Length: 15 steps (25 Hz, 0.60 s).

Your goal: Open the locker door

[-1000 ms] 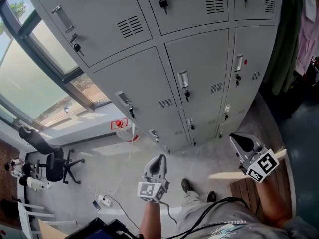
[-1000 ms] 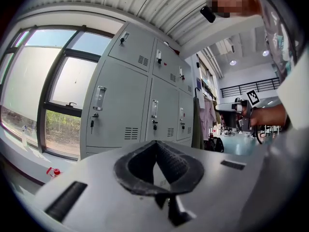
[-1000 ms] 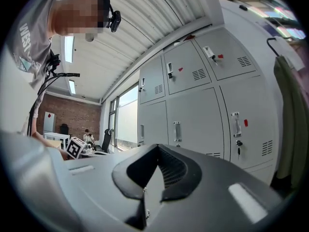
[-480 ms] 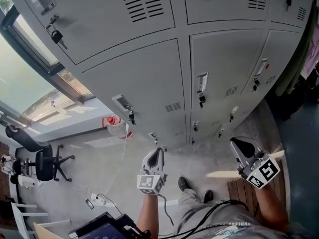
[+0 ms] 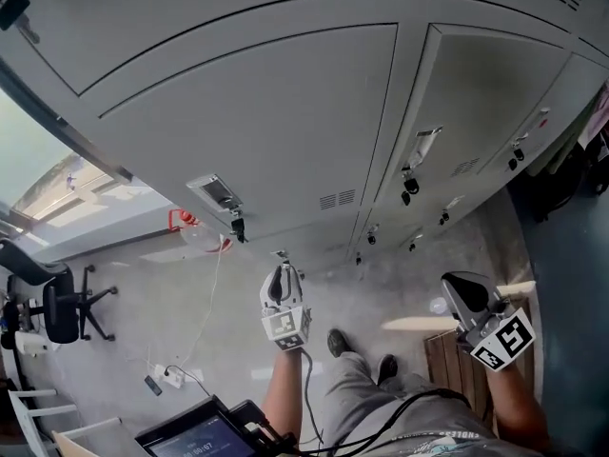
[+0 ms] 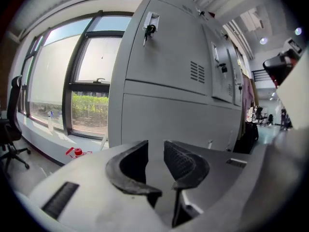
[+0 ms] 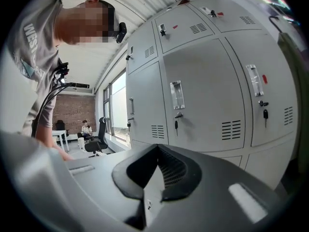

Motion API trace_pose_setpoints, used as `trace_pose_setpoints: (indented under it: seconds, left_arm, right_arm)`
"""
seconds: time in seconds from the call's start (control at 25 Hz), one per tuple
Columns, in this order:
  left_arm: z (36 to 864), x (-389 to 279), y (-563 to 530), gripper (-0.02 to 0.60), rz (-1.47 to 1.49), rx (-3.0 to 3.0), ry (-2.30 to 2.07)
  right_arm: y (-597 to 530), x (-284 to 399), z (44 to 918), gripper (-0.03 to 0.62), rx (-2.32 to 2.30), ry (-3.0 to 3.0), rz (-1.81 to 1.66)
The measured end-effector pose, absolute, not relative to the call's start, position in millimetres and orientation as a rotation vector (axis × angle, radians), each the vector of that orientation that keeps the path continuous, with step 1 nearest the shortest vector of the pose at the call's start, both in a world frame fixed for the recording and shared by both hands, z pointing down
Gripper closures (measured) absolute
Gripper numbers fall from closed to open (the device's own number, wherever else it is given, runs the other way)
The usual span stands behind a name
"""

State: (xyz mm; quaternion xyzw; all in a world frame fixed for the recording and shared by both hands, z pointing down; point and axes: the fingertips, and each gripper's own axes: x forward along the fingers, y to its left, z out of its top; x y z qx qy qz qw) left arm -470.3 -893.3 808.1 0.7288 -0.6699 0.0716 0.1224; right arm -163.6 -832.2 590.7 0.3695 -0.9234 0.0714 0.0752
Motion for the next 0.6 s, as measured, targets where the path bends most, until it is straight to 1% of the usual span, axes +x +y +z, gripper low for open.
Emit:
trace_pose_setpoints:
  seconds: [0.24,0.36,0.44,0.6]
  left_arm:
    - [871.3,-500.2,-914.4,0.468,0.247,1.961,-2.077]
    - [902.4,-511.0,-921.6,0.448,0.264,1.888,-2.114]
    - [914.9,-516.9,-926.6,0.439,0.267,1.838,-2.145]
    - [931.5,-526.9,-934.4,0.445,0.288,1.755,-2.194]
  right_arm:
    - [-835.9,-170.5,630.4,0.599,1.110,-2.711,0.253]
    - [-838.8,-172.3,647.8,0.599,1.108,-2.689,0.273]
    - [-840.4,-175.1,658.2,0.599,1.103,-2.678,0.287]
    - [-842.1,-184.0,674.0,0.599,1.082,-2.667,0.313]
